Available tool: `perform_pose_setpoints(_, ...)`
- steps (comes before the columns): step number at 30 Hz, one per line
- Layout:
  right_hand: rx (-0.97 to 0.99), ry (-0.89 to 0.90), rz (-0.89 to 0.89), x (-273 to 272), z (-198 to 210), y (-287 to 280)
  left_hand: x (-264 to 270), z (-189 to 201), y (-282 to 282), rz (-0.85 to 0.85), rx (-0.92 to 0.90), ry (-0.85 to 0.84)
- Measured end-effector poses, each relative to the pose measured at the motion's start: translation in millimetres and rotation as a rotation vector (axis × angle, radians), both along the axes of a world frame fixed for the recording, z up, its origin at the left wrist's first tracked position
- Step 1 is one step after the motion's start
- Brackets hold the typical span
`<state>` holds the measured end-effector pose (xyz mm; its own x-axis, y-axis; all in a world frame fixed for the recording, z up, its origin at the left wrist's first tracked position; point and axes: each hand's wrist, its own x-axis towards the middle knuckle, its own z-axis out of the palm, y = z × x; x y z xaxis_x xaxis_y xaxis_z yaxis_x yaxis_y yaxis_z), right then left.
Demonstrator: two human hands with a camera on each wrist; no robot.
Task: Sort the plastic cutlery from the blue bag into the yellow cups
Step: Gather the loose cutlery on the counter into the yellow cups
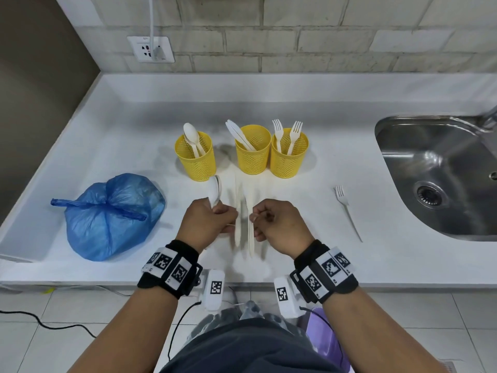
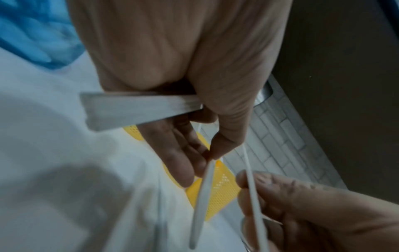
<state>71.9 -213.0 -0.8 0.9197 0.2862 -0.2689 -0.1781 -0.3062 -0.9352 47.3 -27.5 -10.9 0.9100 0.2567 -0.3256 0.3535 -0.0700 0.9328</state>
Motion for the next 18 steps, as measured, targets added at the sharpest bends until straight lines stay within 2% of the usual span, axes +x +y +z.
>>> perform_pose_setpoints(8,-0.025,-0.118,-0.089,3,-2,-1,-4,6,-10,-0.044,-0.015,-0.054)
perform_pose_setpoints(18,0.089,-0.096,-0.074,-1,0,-1,-8,15,-17,-0.134,-0.024,-0.088)
